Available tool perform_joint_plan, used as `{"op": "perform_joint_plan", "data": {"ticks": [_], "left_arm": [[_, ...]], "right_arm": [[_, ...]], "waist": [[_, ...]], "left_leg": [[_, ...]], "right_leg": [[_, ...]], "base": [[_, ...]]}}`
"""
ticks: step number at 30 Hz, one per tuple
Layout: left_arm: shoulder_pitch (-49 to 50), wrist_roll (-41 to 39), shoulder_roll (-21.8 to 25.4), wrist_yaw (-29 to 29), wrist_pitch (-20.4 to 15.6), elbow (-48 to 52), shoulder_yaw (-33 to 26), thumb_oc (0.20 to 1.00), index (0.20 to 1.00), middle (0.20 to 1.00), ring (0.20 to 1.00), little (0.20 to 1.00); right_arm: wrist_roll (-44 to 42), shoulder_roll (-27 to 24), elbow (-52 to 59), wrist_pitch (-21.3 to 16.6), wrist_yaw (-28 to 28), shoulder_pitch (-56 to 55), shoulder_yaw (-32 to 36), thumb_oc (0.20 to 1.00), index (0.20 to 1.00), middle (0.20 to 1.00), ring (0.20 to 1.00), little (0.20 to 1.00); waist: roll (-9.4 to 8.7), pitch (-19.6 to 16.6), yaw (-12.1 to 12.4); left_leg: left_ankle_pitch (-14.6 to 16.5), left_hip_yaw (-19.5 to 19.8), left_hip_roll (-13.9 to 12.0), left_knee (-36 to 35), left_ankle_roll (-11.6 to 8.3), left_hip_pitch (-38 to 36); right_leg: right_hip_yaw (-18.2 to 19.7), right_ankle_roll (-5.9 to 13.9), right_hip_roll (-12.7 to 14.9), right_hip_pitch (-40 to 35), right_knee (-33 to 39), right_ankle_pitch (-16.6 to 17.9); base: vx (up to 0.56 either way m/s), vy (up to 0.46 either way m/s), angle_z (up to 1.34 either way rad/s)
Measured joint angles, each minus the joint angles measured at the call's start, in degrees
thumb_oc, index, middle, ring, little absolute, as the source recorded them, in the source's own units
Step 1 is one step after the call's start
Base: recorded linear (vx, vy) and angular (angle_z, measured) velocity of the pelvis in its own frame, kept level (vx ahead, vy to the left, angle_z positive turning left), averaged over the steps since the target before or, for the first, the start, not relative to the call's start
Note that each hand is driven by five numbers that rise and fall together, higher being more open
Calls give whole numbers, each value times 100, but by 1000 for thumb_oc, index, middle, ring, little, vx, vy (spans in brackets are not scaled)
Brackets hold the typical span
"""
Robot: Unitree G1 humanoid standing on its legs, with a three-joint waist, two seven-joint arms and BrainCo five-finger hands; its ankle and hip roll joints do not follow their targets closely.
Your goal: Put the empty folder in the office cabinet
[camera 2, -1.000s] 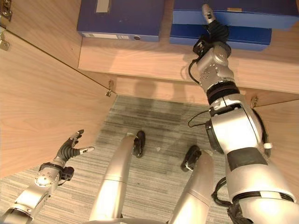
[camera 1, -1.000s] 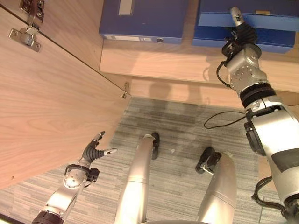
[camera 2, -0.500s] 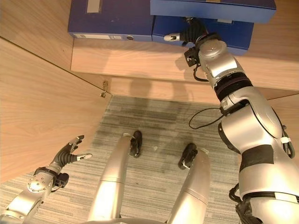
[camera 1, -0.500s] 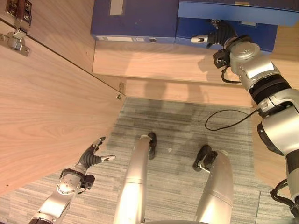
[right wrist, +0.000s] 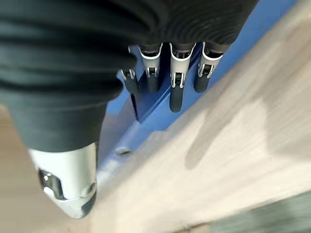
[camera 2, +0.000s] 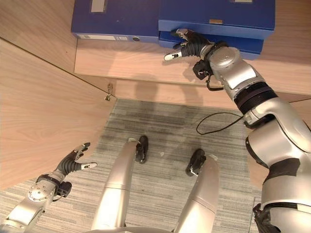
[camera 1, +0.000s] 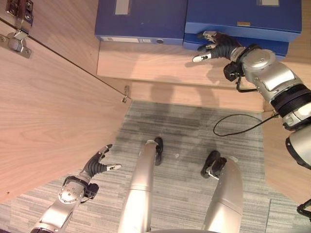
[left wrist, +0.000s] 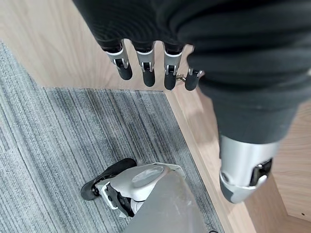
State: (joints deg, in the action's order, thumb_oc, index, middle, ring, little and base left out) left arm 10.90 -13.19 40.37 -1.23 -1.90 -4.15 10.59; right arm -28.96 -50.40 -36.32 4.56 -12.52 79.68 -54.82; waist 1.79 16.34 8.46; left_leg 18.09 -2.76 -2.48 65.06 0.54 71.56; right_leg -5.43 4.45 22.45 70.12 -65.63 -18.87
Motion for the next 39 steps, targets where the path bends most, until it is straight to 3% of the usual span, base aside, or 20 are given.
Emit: {"op": "perform_joint_plan", "data": {"ticks": [2,6,10,16,25,33,39], "left_arm": [[48,56,-165,12,26,-23,-206,1000,1000,1000,1000,1000],[56,146,-319,30,117,-41,-457,1000,1000,1000,1000,1000],[51,376,-455,10,187,-18,-632,1000,1000,1000,1000,1000],[52,697,-490,-71,253,-1,-646,1000,1000,1000,1000,1000],[52,818,-651,-57,282,-4,-853,1000,1000,1000,1000,1000],[44,949,-707,-34,377,-3,-866,1000,1000,1000,1000,1000],[44,944,-841,58,397,-8,-864,1000,1000,1000,1000,1000]], "right_arm": [[865,-415,597,-14,-50,69,-101,1000,1000,1000,1000,1000],[1697,-829,1392,55,-43,-131,219,1000,1000,1000,1000,1000],[1948,-833,2054,66,-121,-589,739,1000,1000,1000,1000,1000],[1878,-820,2948,66,-535,-1061,797,1000,1000,1000,1000,1000],[1664,-814,3022,62,-644,-1069,794,1000,1000,1000,1000,1000],[1953,-817,3362,102,-728,-2041,1334,1000,1000,1000,1000,1000],[2396,-795,2245,93,-330,-2095,1796,1000,1000,1000,1000,1000]], "waist": [[-44,26,-26],[-117,80,-97],[-118,81,-180],[-118,82,-161],[-188,132,-152],[-213,172,-179],[-232,183,-167]], "left_leg": [[1,-1,0,-2,1,16],[6,-16,-2,-13,7,25],[27,-28,-18,-5,23,24],[40,-59,-35,-4,19,24],[67,-106,-50,-6,42,24],[88,-119,-50,0,46,25],[95,-135,-50,30,58,25]], "right_leg": [[1,-1,-1,18,8,2],[3,-2,0,32,18,2],[10,-6,-6,40,18,0],[40,-10,-16,81,8,-2],[76,-9,-18,104,28,-1],[79,-9,-16,104,39,-2],[110,-18,-16,115,24,8]], "base": [[0,0,0],[0,0,0],[1,-4,-1],[0,0,0],[0,0,0],[0,0,0],[0,0,0]]}}
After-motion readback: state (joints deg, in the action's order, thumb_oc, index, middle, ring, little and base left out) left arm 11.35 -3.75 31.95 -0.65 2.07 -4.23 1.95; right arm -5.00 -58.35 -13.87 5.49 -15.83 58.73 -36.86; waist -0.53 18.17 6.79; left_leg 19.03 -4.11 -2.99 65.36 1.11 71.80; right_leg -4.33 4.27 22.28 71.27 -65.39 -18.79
